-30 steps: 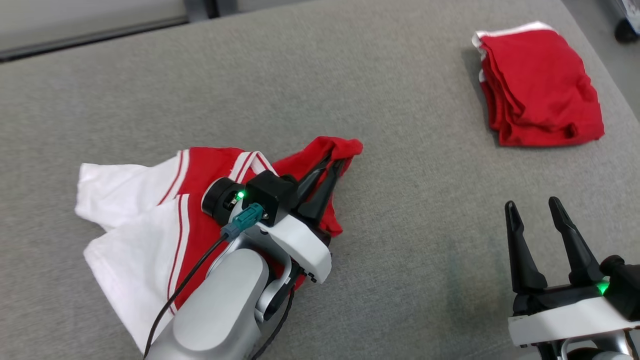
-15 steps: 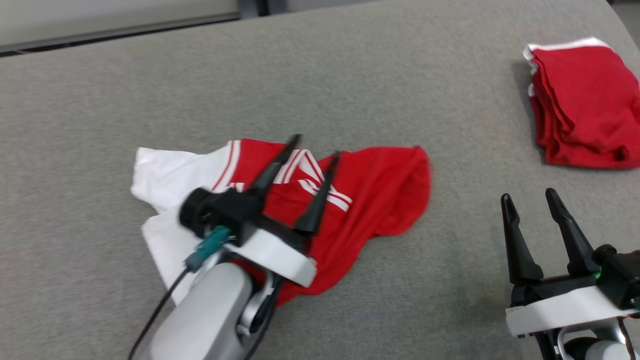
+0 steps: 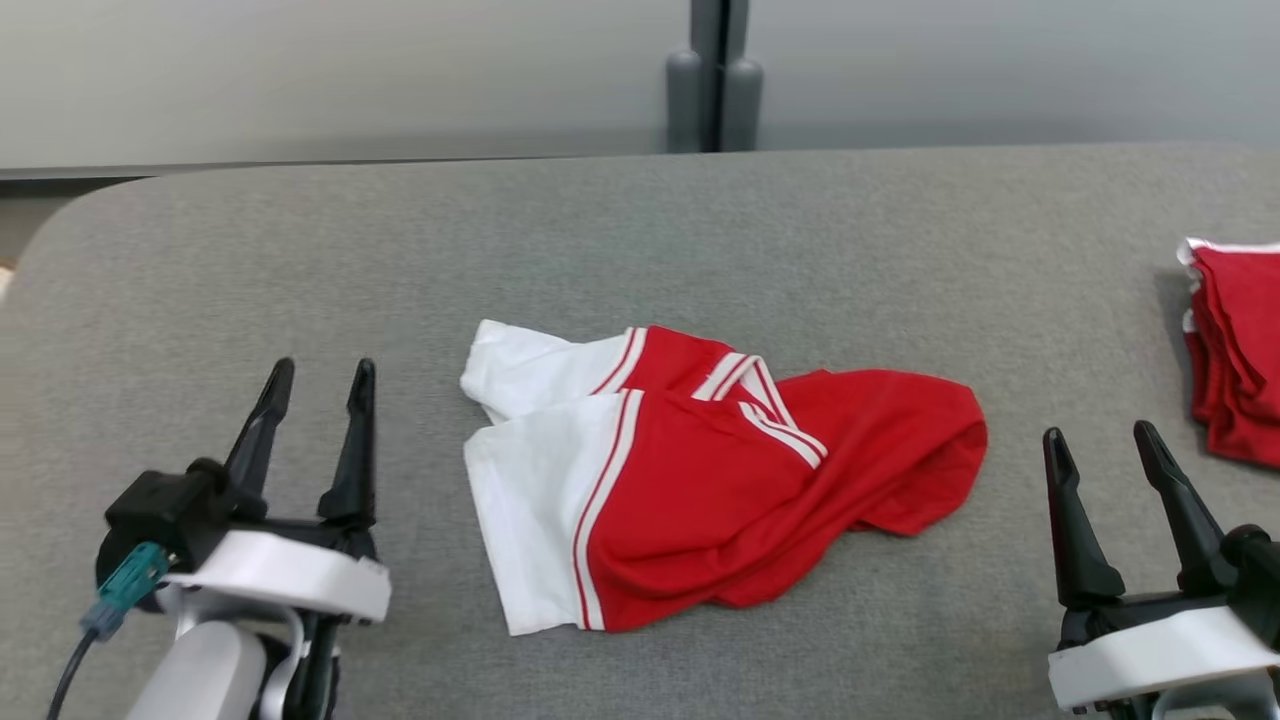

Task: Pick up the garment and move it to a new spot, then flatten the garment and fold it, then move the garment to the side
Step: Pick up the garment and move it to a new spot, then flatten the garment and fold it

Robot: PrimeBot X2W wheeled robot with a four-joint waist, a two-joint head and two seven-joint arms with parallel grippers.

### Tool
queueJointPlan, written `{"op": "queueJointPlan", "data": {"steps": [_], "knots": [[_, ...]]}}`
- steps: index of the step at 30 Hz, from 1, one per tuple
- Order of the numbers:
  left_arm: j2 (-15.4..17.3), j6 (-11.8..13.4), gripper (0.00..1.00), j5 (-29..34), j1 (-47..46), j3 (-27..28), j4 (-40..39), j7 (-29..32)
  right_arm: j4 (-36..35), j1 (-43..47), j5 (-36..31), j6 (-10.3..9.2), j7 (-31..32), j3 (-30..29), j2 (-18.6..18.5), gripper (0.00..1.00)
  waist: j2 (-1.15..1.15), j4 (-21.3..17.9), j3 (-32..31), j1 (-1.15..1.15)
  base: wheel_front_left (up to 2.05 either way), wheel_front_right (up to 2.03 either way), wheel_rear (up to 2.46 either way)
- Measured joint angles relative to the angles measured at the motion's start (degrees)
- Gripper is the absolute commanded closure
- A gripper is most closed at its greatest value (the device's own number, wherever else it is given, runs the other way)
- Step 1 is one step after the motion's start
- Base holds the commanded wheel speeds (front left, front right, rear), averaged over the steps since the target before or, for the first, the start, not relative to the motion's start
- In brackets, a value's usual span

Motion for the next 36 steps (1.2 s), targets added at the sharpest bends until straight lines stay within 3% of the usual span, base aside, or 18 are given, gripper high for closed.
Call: {"op": "queueJointPlan", "data": {"steps": [4,9,21,36], "knots": [[1.87,-1.15,0.00,-0.49,2.57,1.11,0.46,-0.05,-0.35,1.14,-0.02,0.00,0.90,-0.05,0.00,0.00,0.00,2.02,-1.85,0.00,0.00,0.00,0.00],[1.88,-1.71,0.00,-0.22,4.55,0.88,0.37,-0.05,-0.48,2.42,-0.02,-0.01,1.47,-0.31,-0.01,0.00,0.00,3.29,-4.14,0.00,0.00,0.00,0.00],[2.88,-0.56,0.00,1.93,10.31,-1.19,0.18,0.38,-1.36,8.81,0.31,0.00,3.10,-0.86,0.00,0.00,0.00,3.78,-10.75,0.00,0.00,0.00,0.00],[3.24,0.22,0.00,1.78,11.04,-1.60,-0.71,0.90,-1.97,9.23,1.18,-0.01,3.91,-1.18,-0.01,0.00,0.00,3.50,-11.44,0.00,0.00,0.00,0.00]]}}
